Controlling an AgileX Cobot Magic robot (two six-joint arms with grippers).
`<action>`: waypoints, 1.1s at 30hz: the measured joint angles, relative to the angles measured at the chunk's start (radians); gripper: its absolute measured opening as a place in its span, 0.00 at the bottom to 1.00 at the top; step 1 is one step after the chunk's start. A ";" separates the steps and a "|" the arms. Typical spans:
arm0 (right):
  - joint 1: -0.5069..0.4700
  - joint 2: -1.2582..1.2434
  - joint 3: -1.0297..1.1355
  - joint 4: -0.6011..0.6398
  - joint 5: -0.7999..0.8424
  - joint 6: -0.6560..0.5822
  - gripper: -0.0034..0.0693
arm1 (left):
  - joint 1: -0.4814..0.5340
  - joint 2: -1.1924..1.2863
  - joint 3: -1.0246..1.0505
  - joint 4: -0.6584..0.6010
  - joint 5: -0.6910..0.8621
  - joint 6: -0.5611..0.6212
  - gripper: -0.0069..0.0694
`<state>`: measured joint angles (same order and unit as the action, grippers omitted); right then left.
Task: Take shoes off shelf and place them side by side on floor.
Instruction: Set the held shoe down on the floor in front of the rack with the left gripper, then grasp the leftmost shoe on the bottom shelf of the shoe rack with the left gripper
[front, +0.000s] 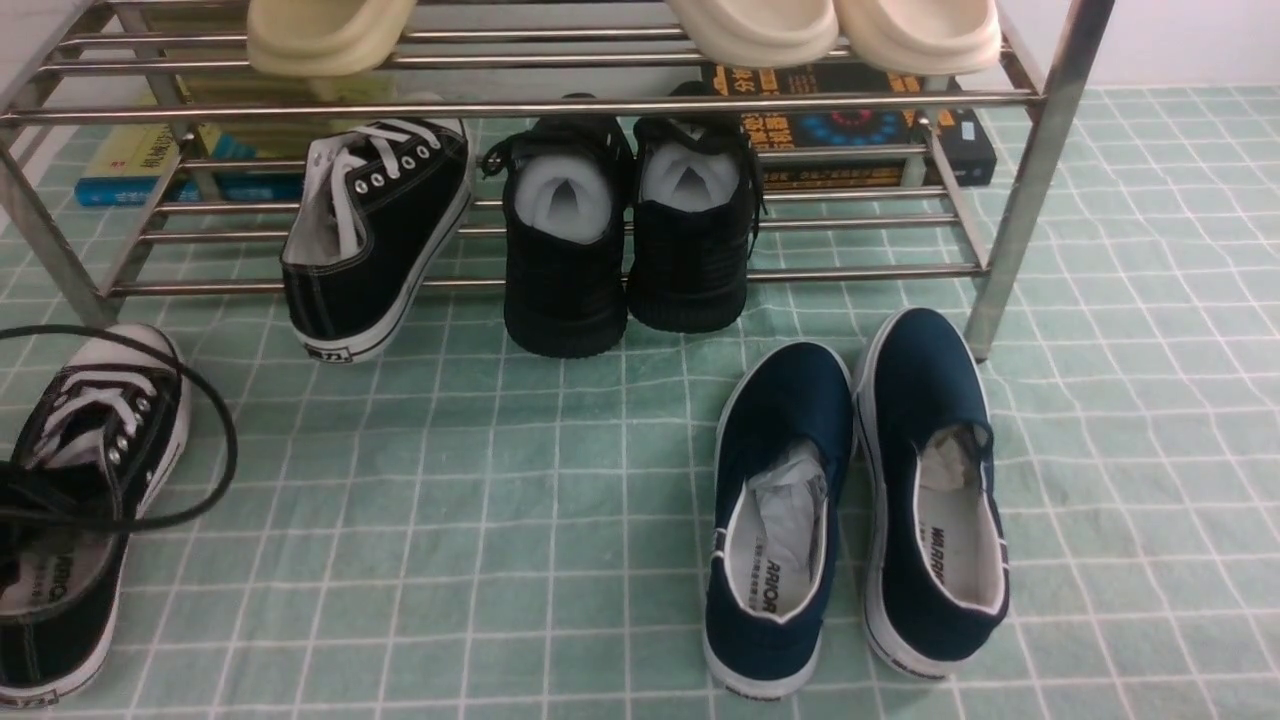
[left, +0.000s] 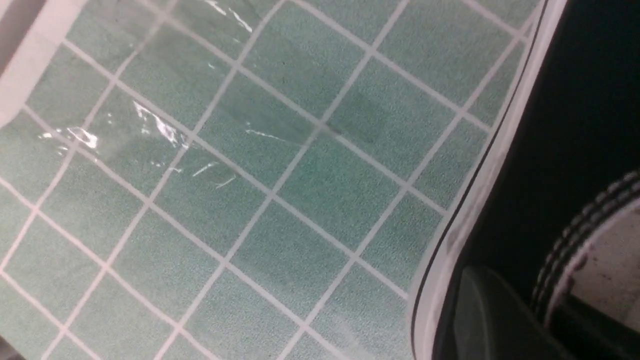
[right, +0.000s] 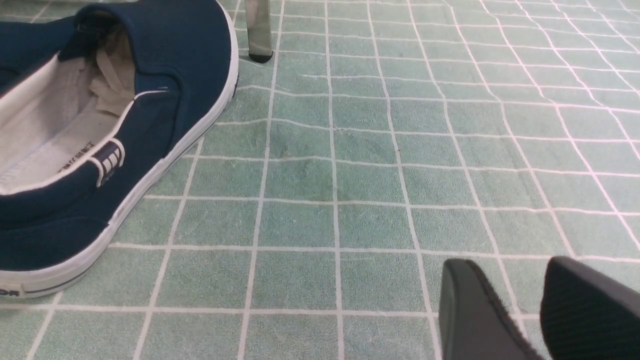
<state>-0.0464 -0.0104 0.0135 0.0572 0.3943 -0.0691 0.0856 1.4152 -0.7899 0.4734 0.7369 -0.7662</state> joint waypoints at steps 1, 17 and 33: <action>0.000 0.000 0.000 0.000 0.000 0.000 0.37 | 0.000 0.026 0.000 0.000 -0.037 0.000 0.20; 0.000 0.000 0.000 0.000 0.000 0.000 0.37 | 0.000 -0.073 -0.322 -0.236 0.165 0.300 0.42; 0.000 0.000 0.000 0.000 0.000 0.000 0.37 | -0.152 0.206 -0.581 -0.644 -0.061 0.609 0.38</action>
<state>-0.0464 -0.0104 0.0135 0.0571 0.3943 -0.0691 -0.0660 1.6216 -1.3713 -0.1707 0.6762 -0.1576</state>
